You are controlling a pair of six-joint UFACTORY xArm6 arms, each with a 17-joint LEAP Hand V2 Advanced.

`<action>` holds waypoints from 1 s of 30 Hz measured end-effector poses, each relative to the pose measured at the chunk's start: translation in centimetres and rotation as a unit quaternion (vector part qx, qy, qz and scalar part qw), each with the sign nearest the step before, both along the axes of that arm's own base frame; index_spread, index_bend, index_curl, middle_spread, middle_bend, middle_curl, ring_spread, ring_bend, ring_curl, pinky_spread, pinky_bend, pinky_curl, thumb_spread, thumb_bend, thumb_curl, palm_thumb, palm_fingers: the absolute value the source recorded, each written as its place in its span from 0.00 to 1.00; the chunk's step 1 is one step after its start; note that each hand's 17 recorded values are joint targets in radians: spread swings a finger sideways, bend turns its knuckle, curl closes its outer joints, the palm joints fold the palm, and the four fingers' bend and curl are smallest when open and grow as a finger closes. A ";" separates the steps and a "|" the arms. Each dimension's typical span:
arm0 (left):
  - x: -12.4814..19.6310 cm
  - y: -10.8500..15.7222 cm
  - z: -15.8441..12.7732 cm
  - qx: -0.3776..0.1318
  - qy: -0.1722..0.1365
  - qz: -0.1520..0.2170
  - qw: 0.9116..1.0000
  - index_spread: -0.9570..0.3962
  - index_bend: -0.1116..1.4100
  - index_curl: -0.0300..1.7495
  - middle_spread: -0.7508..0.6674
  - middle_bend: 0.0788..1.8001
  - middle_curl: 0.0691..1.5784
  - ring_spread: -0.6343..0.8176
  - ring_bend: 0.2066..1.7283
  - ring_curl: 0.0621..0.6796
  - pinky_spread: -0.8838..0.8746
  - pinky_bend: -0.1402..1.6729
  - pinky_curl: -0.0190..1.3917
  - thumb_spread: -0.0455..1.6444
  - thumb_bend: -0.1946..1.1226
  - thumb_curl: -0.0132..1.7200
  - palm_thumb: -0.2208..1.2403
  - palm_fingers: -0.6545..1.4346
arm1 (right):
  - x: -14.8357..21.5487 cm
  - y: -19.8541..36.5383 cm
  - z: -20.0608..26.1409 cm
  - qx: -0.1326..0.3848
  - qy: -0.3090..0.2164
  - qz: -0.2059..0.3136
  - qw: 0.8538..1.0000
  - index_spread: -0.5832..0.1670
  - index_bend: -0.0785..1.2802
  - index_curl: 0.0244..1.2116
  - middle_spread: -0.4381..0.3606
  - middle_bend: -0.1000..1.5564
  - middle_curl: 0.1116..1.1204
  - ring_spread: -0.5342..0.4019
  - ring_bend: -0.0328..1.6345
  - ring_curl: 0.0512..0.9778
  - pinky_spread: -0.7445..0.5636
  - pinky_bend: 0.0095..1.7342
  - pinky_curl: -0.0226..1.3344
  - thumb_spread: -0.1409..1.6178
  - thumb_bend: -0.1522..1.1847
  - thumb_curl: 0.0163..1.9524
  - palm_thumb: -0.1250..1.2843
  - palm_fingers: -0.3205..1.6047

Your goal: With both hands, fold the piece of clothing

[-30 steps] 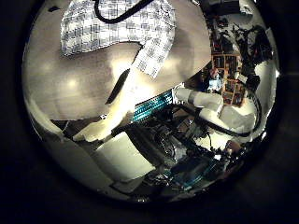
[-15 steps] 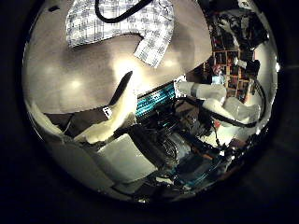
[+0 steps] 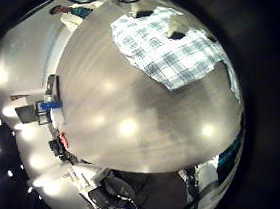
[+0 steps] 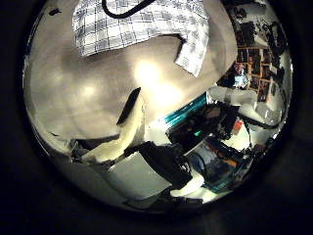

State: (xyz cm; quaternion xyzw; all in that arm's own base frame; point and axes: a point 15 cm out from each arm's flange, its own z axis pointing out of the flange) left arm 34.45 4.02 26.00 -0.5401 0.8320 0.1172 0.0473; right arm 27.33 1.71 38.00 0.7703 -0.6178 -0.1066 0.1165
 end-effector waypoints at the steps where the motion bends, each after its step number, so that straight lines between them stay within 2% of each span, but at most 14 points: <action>1: 0.3 0.1 -0.7 0.000 0.008 0.000 1.000 0.61 0.18 0.28 0.57 0.06 0.20 0.54 0.31 0.20 0.61 0.25 0.26 0.67 0.13 0.19 0.37 0.43 | 0.1 0.0 -0.2 0.000 0.003 0.000 1.000 0.25 0.18 0.23 0.45 0.28 0.26 0.49 0.49 0.17 0.78 0.43 0.09 0.81 0.10 0.12 0.33 0.32; 8: 2.3 -0.1 -4.9 0.001 0.055 0.016 0.998 0.63 0.18 0.26 0.60 0.06 0.19 0.58 0.31 0.21 0.63 0.26 0.27 0.65 0.13 0.19 0.36 0.40 | 1.2 0.0 -1.0 0.001 0.003 0.004 1.000 0.25 0.18 0.23 0.45 0.27 0.26 0.49 0.48 0.17 0.77 0.43 0.08 0.81 0.10 0.12 0.34 0.32; 13: 4.1 -0.1 -6.3 0.003 0.064 0.029 0.998 0.63 0.19 0.25 0.59 0.08 0.20 0.57 0.30 0.21 0.63 0.26 0.26 0.65 0.13 0.19 0.36 0.41 | 1.6 -0.1 -1.3 -0.003 0.005 0.006 1.000 0.25 0.18 0.23 0.45 0.27 0.26 0.48 0.48 0.17 0.77 0.42 0.08 0.81 0.10 0.12 0.34 0.32; 18: 4.7 0.0 -7.2 0.010 0.075 0.038 0.996 0.61 0.21 0.26 0.52 0.10 0.21 0.51 0.29 0.20 0.58 0.24 0.26 0.65 0.14 0.19 0.40 0.49 | 2.0 0.0 -1.4 -0.001 0.001 0.014 1.000 0.25 0.18 0.23 0.45 0.27 0.26 0.48 0.48 0.16 0.77 0.42 0.08 0.81 0.10 0.12 0.34 0.32; 21: 4.3 0.1 -7.5 0.020 0.100 0.040 0.994 0.59 0.21 0.26 0.48 0.11 0.21 0.46 0.28 0.19 0.53 0.26 0.26 0.64 0.14 0.19 0.43 0.52 | 2.3 0.1 -1.6 0.000 -0.001 0.016 1.000 0.25 0.18 0.23 0.44 0.27 0.26 0.48 0.48 0.16 0.77 0.42 0.08 0.81 0.10 0.12 0.34 0.32; 24: 4.6 -0.2 -8.0 0.025 0.110 0.037 0.993 0.56 0.22 0.27 0.44 0.12 0.22 0.42 0.28 0.18 0.49 0.26 0.27 0.64 0.13 0.20 0.45 0.56 | 2.3 0.1 -1.7 -0.001 0.002 0.016 1.000 0.25 0.18 0.23 0.44 0.27 0.26 0.48 0.48 0.16 0.77 0.42 0.08 0.81 0.10 0.12 0.34 0.32; 30: 4.4 0.1 -8.5 0.039 0.116 0.034 0.992 0.47 0.25 0.29 0.29 0.22 0.26 0.26 0.31 0.20 0.33 0.30 0.27 0.64 0.14 0.20 0.51 0.74 | 2.4 0.1 -1.9 -0.001 0.005 0.017 1.000 0.25 0.18 0.24 0.43 0.27 0.26 0.47 0.48 0.16 0.77 0.41 0.08 0.81 0.10 0.12 0.34 0.33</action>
